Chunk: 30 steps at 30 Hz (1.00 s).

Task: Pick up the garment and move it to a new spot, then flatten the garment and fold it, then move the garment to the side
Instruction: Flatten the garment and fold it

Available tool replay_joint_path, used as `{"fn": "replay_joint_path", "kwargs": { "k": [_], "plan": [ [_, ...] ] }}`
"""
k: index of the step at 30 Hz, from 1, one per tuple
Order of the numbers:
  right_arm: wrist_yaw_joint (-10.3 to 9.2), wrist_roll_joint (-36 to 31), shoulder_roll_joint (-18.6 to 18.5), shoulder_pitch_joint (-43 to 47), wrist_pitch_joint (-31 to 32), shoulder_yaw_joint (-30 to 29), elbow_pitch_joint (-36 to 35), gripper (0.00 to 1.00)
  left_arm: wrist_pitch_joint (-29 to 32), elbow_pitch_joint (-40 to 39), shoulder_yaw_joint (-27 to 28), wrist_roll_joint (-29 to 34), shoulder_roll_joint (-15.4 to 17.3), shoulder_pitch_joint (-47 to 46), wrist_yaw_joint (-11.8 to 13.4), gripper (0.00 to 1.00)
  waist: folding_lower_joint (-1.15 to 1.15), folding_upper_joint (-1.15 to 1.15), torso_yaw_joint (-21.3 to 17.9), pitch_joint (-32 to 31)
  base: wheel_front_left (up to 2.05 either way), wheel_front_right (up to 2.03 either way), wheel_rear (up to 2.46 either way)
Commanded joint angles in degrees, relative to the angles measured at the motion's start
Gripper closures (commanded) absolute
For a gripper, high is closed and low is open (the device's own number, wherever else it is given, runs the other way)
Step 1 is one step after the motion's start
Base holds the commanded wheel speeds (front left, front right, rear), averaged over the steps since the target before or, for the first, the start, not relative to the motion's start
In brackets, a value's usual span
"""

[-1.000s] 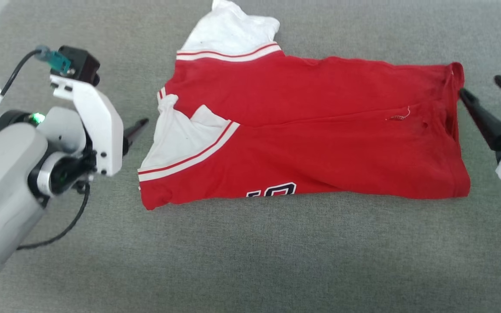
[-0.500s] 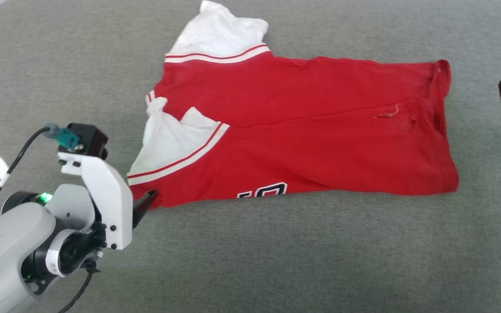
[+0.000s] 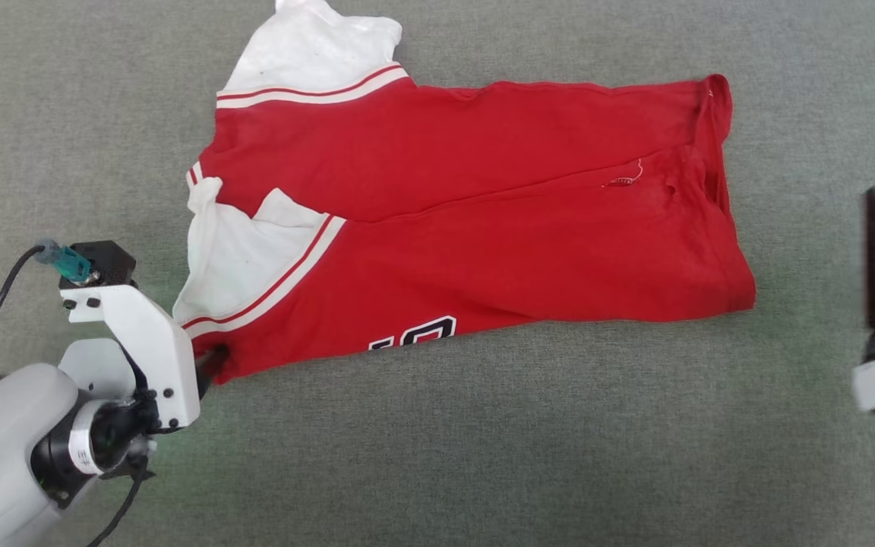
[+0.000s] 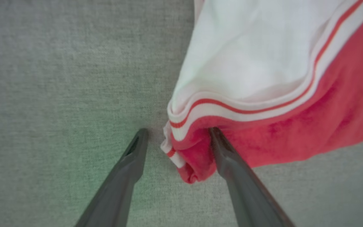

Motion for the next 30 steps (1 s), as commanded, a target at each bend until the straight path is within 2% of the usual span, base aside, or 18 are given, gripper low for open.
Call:
{"fn": "replay_joint_path", "kwargs": {
  "k": [1,2,3,7,8,11,19,26,27,28,30],
  "plan": [
    [-0.02,1.3,-0.1,1.2,1.9,1.5,0.7,0.0,1.3,2.6,-1.6,0.1,-1.5,1.3,-0.8,0.0,0.0,-0.01,-0.3,0.2,0.0,0.0,0.0],
    [-0.02,1.8,-0.7,1.6,3.2,2.4,1.1,0.0,1.7,3.3,-2.2,0.3,-1.9,1.2,-1.4,0.54,0.0,-0.01,-0.4,0.2,0.0,0.0,0.0],
    [-0.02,2.3,-1.1,1.9,4.5,3.0,1.5,0.0,1.8,3.9,-2.2,0.2,-2.4,1.0,-2.1,1.0,0.0,-0.01,-0.4,0.2,0.0,0.0,0.0],
    [-0.01,5.2,-2.7,1.9,10.4,5.9,3.2,0.0,1.6,5.7,-2.5,1.0,-3.8,-0.2,-4.4,1.0,0.0,-0.01,0.1,0.2,0.0,0.0,0.0],
    [-0.01,5.2,-2.7,1.9,10.4,5.9,3.2,0.0,1.6,5.7,-2.5,1.0,-3.8,-0.2,-4.4,1.0,0.0,-0.01,0.1,0.2,0.0,0.0,0.0],
    [-0.02,6.7,-3.6,1.3,16.0,7.6,4.9,0.0,1.6,6.7,-2.9,1.7,-5.0,-1.3,-5.5,1.0,0.0,-0.01,0.9,0.2,0.0,0.0,0.0],
    [-0.02,7.0,-6.0,-2.7,28.2,9.2,10.0,0.0,1.4,7.7,-3.3,2.7,-7.5,-3.9,-7.4,1.0,0.0,-0.01,3.5,0.7,0.0,0.0,0.0],
    [-0.01,5.1,-7.8,-6.9,38.1,13.8,17.1,0.0,1.0,8.5,-3.2,3.5,-9.2,-5.6,-8.4,1.0,0.0,-0.01,4.8,1.6,0.0,0.0,0.0],
    [-0.01,5.0,-8.3,-7.5,39.5,15.4,17.9,0.6,0.8,8.7,-3.1,3.6,-9.3,-5.8,-8.5,1.0,0.0,-0.01,5.0,1.8,0.0,0.0,0.0],
    [-0.01,5.6,-8.4,-8.0,40.1,16.2,18.4,1.0,0.6,8.9,-3.0,3.6,-9.4,-5.9,-8.6,1.0,0.0,-0.01,5.0,1.9,0.0,0.0,0.0],
    [-0.01,6.0,-9.3,-9.0,41.4,16.7,19.4,1.0,0.4,9.4,-2.9,3.7,-9.5,-6.0,-8.9,1.0,0.0,-0.01,5.2,2.0,0.0,0.0,0.0]
  ]
}}
